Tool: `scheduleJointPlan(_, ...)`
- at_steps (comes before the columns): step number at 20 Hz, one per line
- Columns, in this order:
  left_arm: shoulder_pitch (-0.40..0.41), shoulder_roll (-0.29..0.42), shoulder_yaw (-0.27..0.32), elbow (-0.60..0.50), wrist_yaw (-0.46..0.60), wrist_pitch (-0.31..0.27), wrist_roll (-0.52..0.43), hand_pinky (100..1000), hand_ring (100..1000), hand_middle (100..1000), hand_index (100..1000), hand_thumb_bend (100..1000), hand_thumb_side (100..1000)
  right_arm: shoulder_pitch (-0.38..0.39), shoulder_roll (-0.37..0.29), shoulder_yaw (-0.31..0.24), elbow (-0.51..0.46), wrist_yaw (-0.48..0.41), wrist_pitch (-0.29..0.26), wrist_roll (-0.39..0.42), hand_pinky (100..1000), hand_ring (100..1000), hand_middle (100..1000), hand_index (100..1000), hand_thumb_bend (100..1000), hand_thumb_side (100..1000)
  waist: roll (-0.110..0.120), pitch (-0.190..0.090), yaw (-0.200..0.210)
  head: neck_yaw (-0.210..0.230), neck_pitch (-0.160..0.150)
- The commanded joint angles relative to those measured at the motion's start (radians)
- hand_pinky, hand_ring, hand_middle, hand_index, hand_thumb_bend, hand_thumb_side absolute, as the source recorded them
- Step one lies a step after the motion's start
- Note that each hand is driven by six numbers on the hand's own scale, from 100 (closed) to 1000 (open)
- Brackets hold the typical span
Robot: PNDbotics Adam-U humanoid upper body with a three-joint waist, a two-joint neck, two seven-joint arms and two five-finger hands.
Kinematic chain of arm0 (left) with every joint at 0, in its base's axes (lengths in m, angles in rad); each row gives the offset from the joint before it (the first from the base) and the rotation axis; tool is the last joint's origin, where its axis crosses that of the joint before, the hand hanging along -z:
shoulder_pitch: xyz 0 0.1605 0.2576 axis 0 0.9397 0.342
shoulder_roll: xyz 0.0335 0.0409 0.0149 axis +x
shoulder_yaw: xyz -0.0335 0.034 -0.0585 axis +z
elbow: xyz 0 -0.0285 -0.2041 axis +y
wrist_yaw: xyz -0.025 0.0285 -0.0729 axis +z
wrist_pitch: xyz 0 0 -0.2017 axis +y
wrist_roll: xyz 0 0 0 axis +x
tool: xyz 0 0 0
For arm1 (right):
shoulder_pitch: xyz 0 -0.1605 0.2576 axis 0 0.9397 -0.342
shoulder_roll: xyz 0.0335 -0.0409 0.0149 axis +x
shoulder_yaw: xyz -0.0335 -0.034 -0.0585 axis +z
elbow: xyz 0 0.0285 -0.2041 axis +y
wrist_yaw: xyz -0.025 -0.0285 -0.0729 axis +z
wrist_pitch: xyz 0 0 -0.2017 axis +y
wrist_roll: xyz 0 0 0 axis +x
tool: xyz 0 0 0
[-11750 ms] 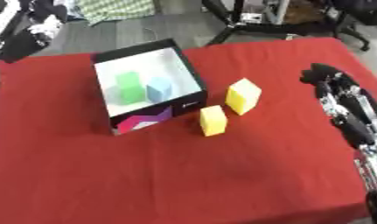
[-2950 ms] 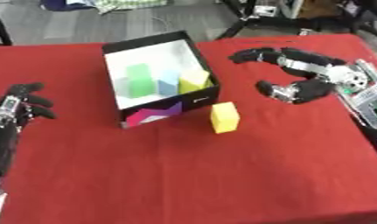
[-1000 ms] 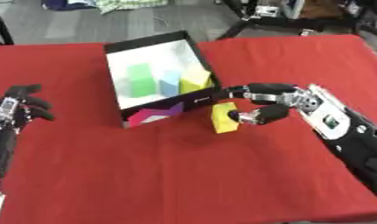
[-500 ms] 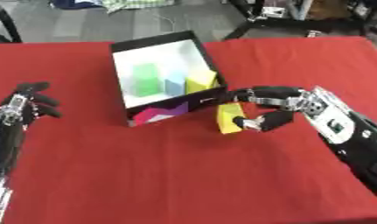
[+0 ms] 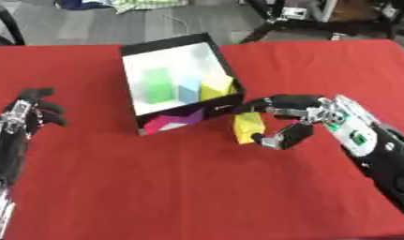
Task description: Pick up objects on the table and place them in the box.
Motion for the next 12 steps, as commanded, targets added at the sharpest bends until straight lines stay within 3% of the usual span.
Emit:
scheduleJointPlan(1,-0.009,0.005,0.006,-0.017,0.001,-0.002,-0.004,801,539,553,836,136,957,-0.014,-0.006,-0.010,0.017,0.031,-0.161,0.151,1000,887,825,989,100,443,0.004,-0.011,0.000,0.002,-0.001)
scheduleJointPlan(6,-0.009,0.004,0.005,-0.017,0.002,-0.002,-0.004,801,539,553,836,137,956,-0.016,0.012,-0.020,0.048,0.076,-0.155,0.121,1000,861,767,982,100,380,0.005,-0.011,0.000,0.001,-0.001)
scheduleJointPlan(12,-0.009,0.003,0.006,-0.017,0.002,-0.002,-0.003,801,537,553,836,136,957,-0.019,0.027,-0.029,0.077,0.118,-0.157,0.060,977,800,627,966,100,234,0.005,-0.011,0.001,0.001,-0.001)
